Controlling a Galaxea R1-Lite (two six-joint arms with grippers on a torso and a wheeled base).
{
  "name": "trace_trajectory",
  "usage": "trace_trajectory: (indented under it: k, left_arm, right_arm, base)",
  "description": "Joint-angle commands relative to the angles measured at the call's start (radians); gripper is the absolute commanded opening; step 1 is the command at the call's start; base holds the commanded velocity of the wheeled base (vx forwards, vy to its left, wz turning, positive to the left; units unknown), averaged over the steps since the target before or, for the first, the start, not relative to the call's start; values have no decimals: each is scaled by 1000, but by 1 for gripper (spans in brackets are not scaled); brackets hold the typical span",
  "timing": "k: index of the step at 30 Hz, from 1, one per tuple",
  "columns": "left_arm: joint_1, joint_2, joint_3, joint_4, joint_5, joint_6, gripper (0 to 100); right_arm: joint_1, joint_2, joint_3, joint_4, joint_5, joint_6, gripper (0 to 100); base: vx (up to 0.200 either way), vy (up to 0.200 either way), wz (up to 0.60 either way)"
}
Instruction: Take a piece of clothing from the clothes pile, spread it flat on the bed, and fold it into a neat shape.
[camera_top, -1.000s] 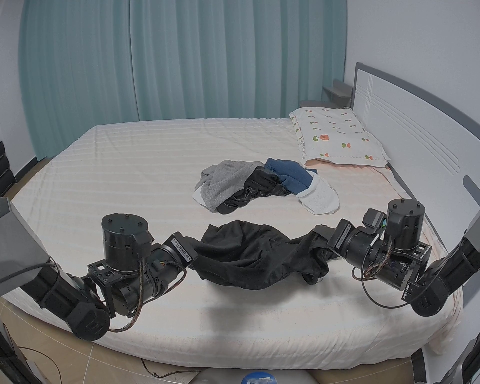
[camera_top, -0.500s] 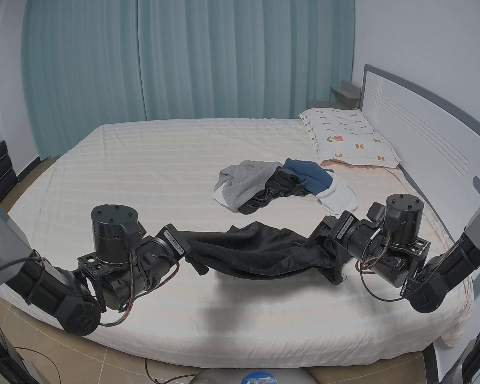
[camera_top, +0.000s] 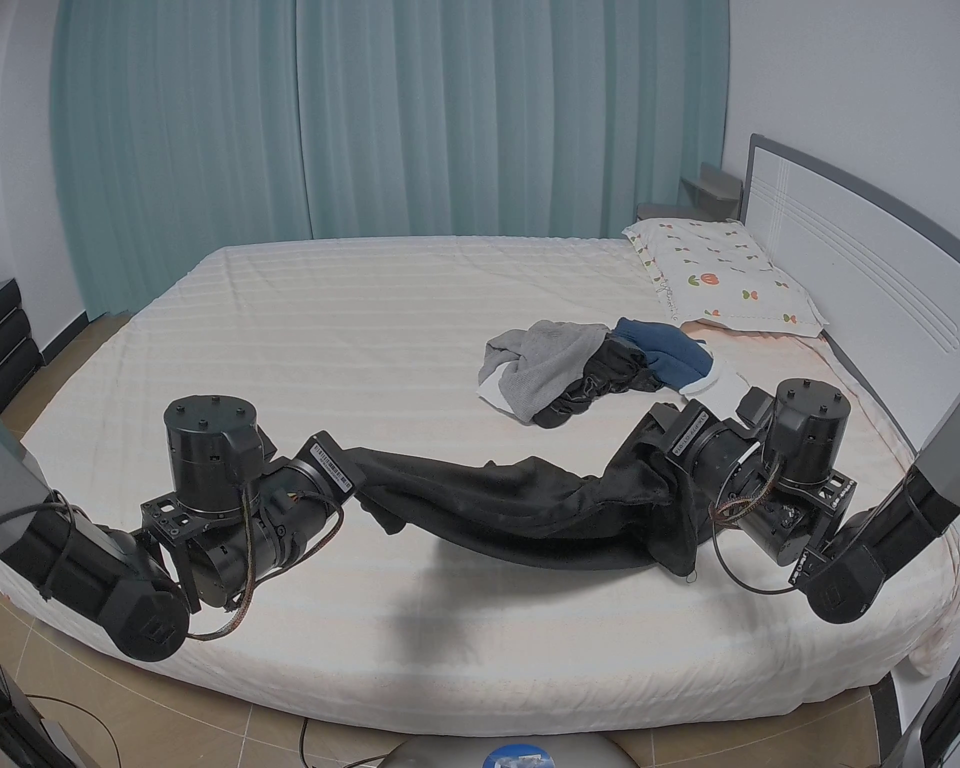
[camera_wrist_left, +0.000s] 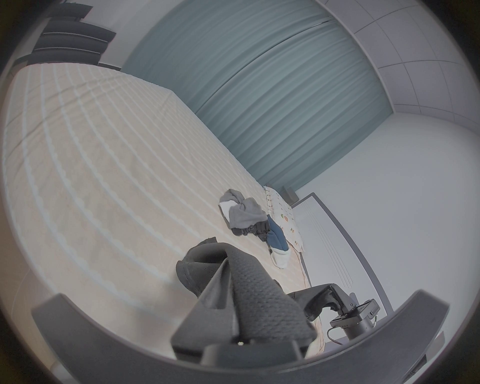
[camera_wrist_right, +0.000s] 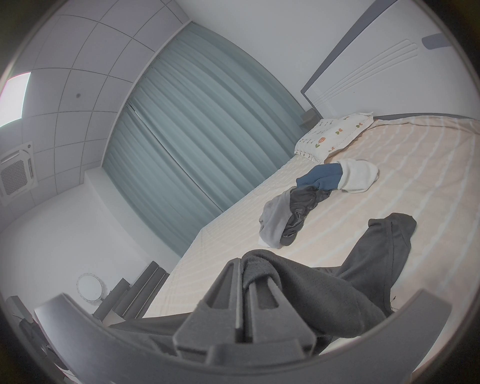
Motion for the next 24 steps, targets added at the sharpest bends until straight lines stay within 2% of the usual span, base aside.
trace_trajectory:
  k: [1, 7, 11, 24]
  left_arm:
    - [3, -4, -1, 3, 2, 0, 0]
    - [13, -24, -4, 30, 2, 3, 0]
    - [13, -25, -4, 36, 2, 3, 0]
    - [11, -24, -2, 39, -1, 3, 0]
  right_arm:
    - [-2, 14, 0, -2, 4, 3, 0]
    - [-2, 14, -23, -3, 4, 17, 0]
    - [-2, 17, -31, -11, 14, 80, 0]
    - [-2, 29, -35, -20, 13, 81, 0]
  base:
    - [0, 200, 0]
    - [0, 200, 0]
    - [0, 200, 0]
    - [0, 200, 0]
